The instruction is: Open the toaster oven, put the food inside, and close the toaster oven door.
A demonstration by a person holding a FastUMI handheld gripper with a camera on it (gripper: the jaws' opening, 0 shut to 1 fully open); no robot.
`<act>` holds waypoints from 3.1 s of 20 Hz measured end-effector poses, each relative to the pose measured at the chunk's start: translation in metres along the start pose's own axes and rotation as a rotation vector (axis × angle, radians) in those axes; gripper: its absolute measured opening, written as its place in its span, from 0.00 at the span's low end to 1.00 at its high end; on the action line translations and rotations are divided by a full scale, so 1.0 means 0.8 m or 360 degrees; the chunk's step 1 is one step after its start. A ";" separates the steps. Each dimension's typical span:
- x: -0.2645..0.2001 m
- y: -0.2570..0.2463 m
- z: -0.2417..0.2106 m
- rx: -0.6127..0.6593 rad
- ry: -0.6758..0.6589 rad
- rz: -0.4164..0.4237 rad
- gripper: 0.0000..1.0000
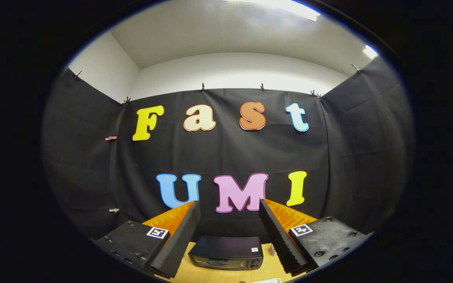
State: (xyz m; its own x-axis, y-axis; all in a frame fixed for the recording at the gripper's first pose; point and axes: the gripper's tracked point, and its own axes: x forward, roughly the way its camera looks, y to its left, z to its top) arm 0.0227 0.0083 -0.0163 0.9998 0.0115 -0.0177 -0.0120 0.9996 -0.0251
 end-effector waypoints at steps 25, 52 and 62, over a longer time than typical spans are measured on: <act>0.156 0.035 -0.309 0.0135 0.0249 -0.0068 0.97; 0.145 0.029 -0.623 0.0003 0.0957 -0.0231 0.98; 0.047 0.038 -0.644 0.0031 0.1298 -0.0189 0.99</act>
State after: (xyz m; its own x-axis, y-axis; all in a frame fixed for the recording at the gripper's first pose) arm 0.0508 0.0263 -0.5327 0.6675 -0.1086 -0.7366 0.1008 0.9934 -0.0551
